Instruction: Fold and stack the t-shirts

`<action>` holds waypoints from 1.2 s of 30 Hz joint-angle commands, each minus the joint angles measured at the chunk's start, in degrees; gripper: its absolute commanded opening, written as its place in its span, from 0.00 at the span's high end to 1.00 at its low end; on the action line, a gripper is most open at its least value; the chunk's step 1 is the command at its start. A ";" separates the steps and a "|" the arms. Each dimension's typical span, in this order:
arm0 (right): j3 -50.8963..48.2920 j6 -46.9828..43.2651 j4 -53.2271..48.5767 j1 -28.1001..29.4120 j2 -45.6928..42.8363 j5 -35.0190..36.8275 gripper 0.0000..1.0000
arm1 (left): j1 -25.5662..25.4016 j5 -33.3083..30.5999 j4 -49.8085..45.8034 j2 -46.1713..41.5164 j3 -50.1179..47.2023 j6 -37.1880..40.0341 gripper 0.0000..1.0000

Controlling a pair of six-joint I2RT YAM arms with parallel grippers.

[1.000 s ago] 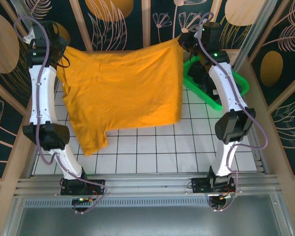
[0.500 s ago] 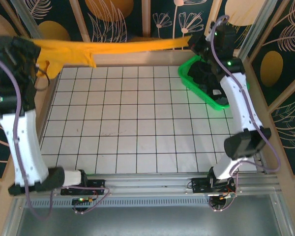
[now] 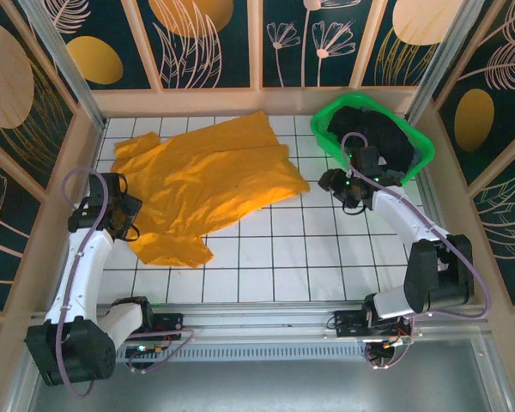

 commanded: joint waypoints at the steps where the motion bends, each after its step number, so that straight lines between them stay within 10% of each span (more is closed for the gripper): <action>1: 0.19 -2.05 1.75 0.57 0.25 2.59 0.38 | 0.38 2.73 -0.46 -1.49 -1.23 0.53 0.39; 12: 9.18 -5.53 10.08 9.47 15.12 -0.05 0.62 | -0.33 8.26 5.96 4.55 -4.79 -3.53 0.52; 25: 34.56 -4.29 -1.76 10.60 43.67 6.86 0.66 | -0.33 9.35 18.20 24.01 2.20 -6.33 0.51; 36: 15.90 3.71 -5.73 2.25 32.53 9.92 0.70 | -0.42 9.50 15.87 27.41 3.58 -2.64 0.42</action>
